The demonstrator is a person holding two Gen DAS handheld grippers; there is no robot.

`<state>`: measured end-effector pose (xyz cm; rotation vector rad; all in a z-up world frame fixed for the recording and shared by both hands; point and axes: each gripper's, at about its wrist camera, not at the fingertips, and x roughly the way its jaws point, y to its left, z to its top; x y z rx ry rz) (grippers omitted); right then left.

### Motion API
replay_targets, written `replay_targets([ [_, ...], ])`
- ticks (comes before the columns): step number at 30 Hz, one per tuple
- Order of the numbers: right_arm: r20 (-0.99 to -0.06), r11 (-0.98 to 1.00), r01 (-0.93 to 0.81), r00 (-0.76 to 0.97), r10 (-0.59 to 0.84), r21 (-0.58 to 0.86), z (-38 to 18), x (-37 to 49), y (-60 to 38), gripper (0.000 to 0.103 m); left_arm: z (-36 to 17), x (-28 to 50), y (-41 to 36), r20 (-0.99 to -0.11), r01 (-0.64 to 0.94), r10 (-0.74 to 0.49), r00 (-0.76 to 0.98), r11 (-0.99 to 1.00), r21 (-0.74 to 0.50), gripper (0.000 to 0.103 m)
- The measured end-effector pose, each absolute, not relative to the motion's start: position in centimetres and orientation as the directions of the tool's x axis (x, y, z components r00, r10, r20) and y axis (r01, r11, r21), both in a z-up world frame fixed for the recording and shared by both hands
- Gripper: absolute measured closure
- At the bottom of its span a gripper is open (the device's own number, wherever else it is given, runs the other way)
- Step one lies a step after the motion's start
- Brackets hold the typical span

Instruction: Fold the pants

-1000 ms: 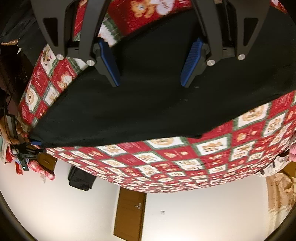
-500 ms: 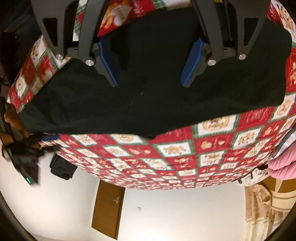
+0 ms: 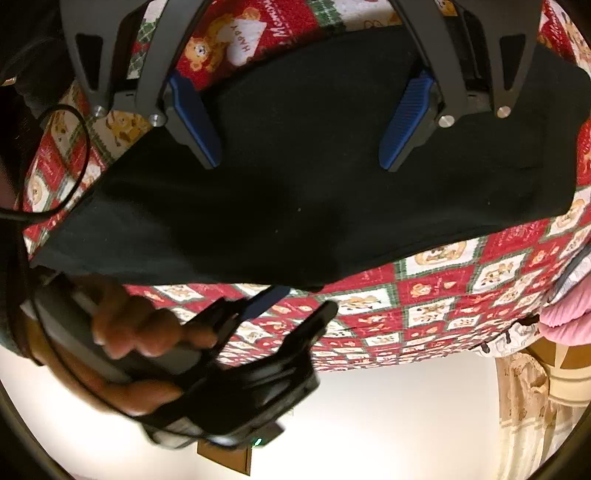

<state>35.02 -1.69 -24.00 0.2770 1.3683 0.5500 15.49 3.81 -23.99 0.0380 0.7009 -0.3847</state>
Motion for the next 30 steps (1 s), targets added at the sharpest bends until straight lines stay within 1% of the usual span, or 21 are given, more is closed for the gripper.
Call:
replay_targets([
  [1,-0.844,0.839,-0.200,0.085,0.529,0.506,-24.5,35.2,-1.4,0.058,-24.0,15.5,4.0,-0.631,0.360,-0.344,0.696,0.927,-0.108,0.013],
  [4,-0.843,0.833,-0.202,0.059,0.535,0.515,-25.2,35.4,-0.8,0.080,-24.1,15.5,4.1,-0.627,0.368,-0.357,0.693,0.922,-0.118,0.013],
  [5,-0.844,0.836,-0.200,0.064,0.532,0.512,-25.2,35.5,-0.8,0.094,-24.1,15.4,4.0,-0.625,0.371,-0.359,0.694,0.921,-0.117,0.013],
  [8,-0.852,0.846,-0.227,0.105,0.514,0.482,-24.8,35.3,-0.9,0.098,-24.3,15.2,3.7,-0.623,0.380,-0.353,0.698,0.920,-0.095,0.010],
  [11,-0.862,0.856,-0.244,0.120,0.493,0.456,-25.1,35.4,-0.6,0.099,-24.4,14.9,3.3,-0.623,0.384,-0.342,0.703,0.920,-0.072,0.007],
  [13,-0.869,0.864,-0.266,0.144,0.473,0.427,-25.4,35.5,-0.3,0.100,-24.5,14.8,3.2,-0.621,0.390,-0.340,0.706,0.919,-0.060,0.006],
  [15,-0.867,0.864,-0.262,0.145,0.476,0.431,-25.7,35.7,-0.3,0.100,-24.4,14.8,3.2,-0.622,0.385,-0.336,0.707,0.921,-0.060,0.006],
  [16,-0.868,0.861,-0.295,0.154,0.472,0.415,-25.3,35.5,0.0,0.100,-24.2,14.9,3.2,-0.623,0.380,-0.334,0.707,0.923,-0.063,0.006],
  [18,-0.870,0.868,-0.326,0.199,0.451,0.375,-24.1,34.9,-0.2,0.098,-24.0,14.9,3.2,-0.630,0.372,-0.325,0.705,0.926,-0.062,0.006],
  [19,-0.876,0.885,-0.330,0.247,0.416,0.327,-23.3,34.4,-0.7,0.098,-24.0,14.8,3.1,-0.634,0.364,-0.316,0.706,0.930,-0.057,0.006],
  [20,-0.875,0.891,-0.335,0.270,0.402,0.306,-22.7,34.0,-1.1,0.093,-23.9,14.9,3.0,-0.639,0.355,-0.306,0.706,0.933,-0.055,0.006],
  [21,-0.871,0.893,-0.353,0.298,0.390,0.279,-21.8,33.2,-1.8,0.075,-23.9,14.9,3.0,-0.643,0.347,-0.300,0.704,0.936,-0.057,0.006],
  [22,-0.867,0.892,-0.369,0.316,0.386,0.262,-21.1,32.2,-2.6,0.063,-23.9,14.9,3.0,-0.646,0.341,-0.296,0.703,0.938,-0.059,0.006],
  [23,-0.863,0.890,-0.374,0.322,0.389,0.262,-20.7,31.5,-3.3,0.043,-23.9,15.0,2.8,-0.651,0.334,-0.288,0.702,0.941,-0.056,0.006],
  [24,-0.854,0.890,-0.372,0.340,0.394,0.262,-20.2,30.3,-4.3,0.040,-24.0,15.0,2.7,-0.654,0.332,-0.282,0.702,0.942,-0.049,0.006],
  [26,-0.846,0.892,-0.379,0.365,0.389,0.247,-19.8,28.3,-5.8,0.040,-24.1,15.0,2.4,-0.659,0.326,-0.263,0.705,0.945,-0.029,0.006],
  [30,-0.850,0.925,-0.367,0.453,0.270,0.099,-19.7,24.0,-7.9,0.040,-24.1,14.9,2.2,-0.666,0.315,-0.246,0.705,0.949,-0.018,0.005],
])
